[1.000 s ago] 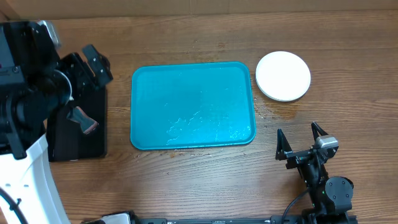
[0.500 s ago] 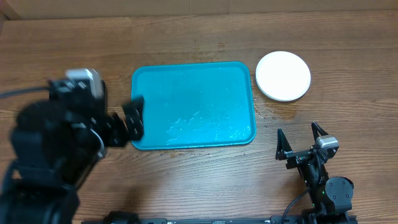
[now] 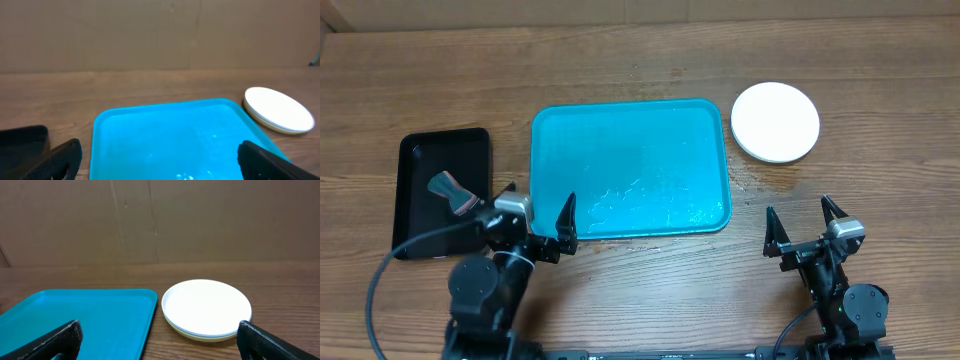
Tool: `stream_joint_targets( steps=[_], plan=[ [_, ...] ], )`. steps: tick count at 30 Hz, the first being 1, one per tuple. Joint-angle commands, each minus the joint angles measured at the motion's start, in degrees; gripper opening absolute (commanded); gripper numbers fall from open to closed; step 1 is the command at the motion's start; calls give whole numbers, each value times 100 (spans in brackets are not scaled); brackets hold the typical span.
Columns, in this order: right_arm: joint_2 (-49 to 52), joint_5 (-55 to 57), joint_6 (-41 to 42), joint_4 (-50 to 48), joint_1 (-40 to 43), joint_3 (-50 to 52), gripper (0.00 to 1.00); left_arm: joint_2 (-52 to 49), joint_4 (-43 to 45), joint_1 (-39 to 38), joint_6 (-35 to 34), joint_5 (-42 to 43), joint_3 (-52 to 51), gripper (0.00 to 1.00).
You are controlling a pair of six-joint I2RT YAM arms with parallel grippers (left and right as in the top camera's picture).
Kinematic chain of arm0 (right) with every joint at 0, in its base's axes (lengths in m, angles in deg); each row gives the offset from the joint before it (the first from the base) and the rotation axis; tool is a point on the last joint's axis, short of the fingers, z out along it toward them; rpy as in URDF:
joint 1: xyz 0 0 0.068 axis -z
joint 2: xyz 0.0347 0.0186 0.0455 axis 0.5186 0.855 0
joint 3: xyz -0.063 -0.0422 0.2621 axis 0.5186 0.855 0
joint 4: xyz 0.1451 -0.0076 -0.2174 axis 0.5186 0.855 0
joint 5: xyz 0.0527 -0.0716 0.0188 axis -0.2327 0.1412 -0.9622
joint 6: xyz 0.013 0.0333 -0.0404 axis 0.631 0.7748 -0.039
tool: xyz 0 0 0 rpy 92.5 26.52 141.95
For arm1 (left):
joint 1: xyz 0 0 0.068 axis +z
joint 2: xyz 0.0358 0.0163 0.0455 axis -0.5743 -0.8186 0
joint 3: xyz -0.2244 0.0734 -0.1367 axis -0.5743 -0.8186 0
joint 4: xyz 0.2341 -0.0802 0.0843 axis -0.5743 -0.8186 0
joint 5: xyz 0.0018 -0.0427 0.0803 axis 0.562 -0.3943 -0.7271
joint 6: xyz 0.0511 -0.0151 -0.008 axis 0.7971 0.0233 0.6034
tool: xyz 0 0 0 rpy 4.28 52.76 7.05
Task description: Clean dirty plates on tray and stack at the side
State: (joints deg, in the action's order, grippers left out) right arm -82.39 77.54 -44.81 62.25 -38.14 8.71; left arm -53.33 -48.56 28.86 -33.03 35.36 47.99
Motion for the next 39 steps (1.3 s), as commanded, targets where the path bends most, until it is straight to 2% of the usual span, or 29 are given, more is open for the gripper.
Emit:
stream_joint_targets(
  steps=[1,9,13,19,28,39],
  plan=[
    [-48,35,17,-20,-39,59,100,415,662,149,127,20,-758,100],
    [-48,35,17,-20,-39,59,100,1110,2072,459,129,-2,-1827,100],
    [-48,35,17,-20,-39,59,100,1475,2398,634,129,-4,-2197,99],
    [-48,35,17,-20,-39,59,100,1969,2041,704,133,-162,-2232,100],
    [-48,35,17,-20,-39,59,100,2197,643,693,131,-503,-2232,100],
    [-48,35,17,-20,-39,59,100,2197,640,693,352,-579,-2229,100]
  ],
)
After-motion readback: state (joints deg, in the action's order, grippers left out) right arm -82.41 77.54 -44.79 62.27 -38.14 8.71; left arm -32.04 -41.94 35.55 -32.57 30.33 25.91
